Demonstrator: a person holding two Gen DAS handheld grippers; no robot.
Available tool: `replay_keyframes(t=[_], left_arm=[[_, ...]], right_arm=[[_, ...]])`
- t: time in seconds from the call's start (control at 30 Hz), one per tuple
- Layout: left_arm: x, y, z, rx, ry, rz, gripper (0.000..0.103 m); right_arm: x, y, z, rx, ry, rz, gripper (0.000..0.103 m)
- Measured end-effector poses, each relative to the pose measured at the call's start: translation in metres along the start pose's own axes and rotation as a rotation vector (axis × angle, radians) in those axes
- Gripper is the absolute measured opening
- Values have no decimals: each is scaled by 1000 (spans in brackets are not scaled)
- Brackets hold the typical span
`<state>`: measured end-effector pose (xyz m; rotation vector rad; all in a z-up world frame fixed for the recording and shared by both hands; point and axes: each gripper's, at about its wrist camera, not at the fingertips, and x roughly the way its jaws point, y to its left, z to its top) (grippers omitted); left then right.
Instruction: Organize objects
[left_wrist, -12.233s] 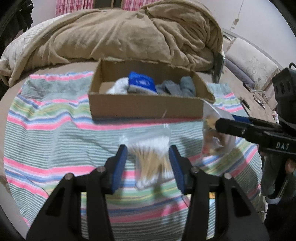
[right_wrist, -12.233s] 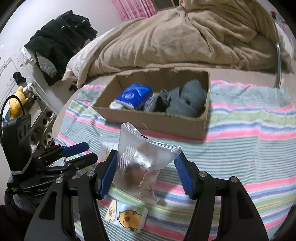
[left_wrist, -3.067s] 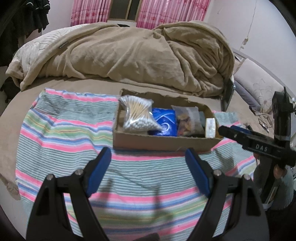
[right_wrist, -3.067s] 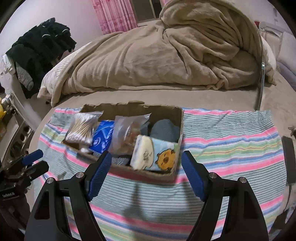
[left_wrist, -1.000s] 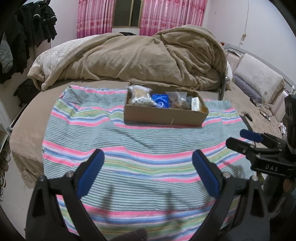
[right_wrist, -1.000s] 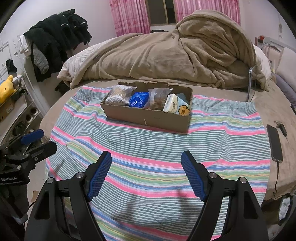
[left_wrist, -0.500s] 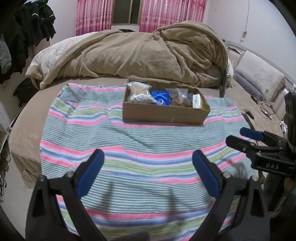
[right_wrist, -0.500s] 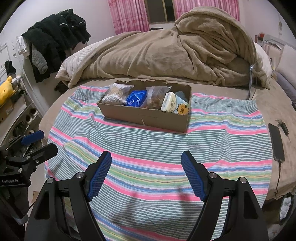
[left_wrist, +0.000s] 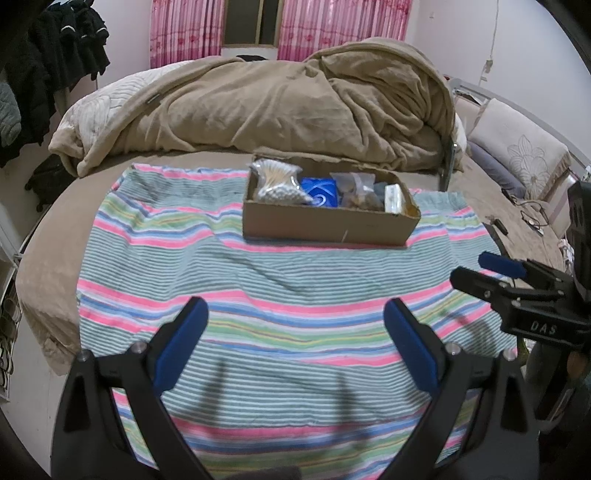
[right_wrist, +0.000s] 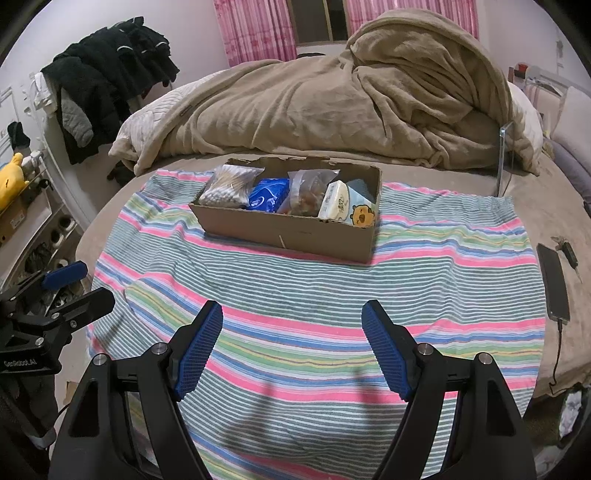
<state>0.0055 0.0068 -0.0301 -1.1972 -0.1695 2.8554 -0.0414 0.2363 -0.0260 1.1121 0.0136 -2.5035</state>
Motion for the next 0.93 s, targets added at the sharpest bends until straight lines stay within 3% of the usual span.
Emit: replay_keyframes(t=[0.6, 0.93], left_arm=[[9, -3, 5, 25, 3, 33, 97], [35, 2, 15, 17, 38, -11, 97]], right_arm=[[9, -4, 4, -5, 12, 5, 81], [24, -14, 13, 7, 26, 7, 81]])
